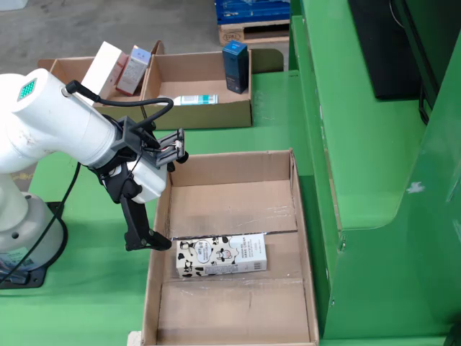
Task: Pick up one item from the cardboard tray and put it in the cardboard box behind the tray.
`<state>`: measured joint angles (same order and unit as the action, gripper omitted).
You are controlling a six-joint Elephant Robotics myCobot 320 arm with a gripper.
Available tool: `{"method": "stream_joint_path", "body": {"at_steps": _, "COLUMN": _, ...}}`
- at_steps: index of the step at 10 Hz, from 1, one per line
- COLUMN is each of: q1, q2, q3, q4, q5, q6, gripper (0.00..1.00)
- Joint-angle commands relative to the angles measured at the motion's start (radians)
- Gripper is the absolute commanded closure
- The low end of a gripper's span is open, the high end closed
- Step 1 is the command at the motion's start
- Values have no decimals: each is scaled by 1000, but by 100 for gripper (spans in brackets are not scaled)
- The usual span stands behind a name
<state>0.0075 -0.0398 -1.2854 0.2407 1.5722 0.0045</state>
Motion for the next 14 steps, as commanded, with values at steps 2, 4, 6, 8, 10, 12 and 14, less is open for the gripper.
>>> {"method": "stream_joint_path", "body": {"at_steps": 2, "q1": -1, "q2": 18, "q3": 29, "q4": 11, "q5": 0, "q6": 0, "gripper": 0}}
{"method": "stream_joint_path", "body": {"at_steps": 4, "q1": -1, "q2": 18, "q3": 29, "q4": 11, "q5": 0, "q6": 0, "gripper": 0}}
{"method": "stream_joint_path", "body": {"at_steps": 6, "q1": -1, "q2": 18, "q3": 29, "q4": 11, "q5": 0, "q6": 0, "gripper": 0}}
{"method": "stream_joint_path", "body": {"at_steps": 8, "q1": -1, "q2": 18, "q3": 29, "q4": 11, "q5": 0, "q6": 0, "gripper": 0}}
{"method": "stream_joint_path", "body": {"at_steps": 10, "q1": -1, "q2": 18, "q3": 29, "q4": 11, "q5": 0, "q6": 0, "gripper": 0}}
{"method": "stream_joint_path", "body": {"at_steps": 12, "q1": 31, "q2": -106, "q3": 124, "q4": 12, "q5": -5, "q6": 24, "gripper": 0}}
{"method": "stream_joint_path", "body": {"at_steps": 14, "q1": 35, "q2": -146, "q3": 161, "q4": 5, "q5": -1, "q6": 20, "gripper": 0}}
